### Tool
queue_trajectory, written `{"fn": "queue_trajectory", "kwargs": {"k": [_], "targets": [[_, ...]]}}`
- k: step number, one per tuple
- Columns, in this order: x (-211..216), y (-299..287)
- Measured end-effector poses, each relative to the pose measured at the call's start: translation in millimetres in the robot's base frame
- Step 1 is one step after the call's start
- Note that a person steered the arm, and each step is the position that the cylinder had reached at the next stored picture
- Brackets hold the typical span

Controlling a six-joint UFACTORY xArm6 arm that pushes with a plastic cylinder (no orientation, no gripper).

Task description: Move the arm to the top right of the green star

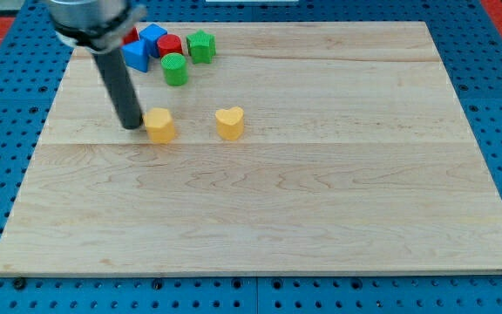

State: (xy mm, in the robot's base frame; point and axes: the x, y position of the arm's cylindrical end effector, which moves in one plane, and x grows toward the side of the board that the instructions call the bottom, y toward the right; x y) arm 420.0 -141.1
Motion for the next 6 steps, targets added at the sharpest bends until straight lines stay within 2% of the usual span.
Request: {"fn": "queue_trajectory", "kwargs": {"k": [1, 2, 3, 4, 5, 6], "targets": [[-3, 84], [-2, 30], [-18, -10], [-43, -8], [-51, -8], [-58, 42]]}}
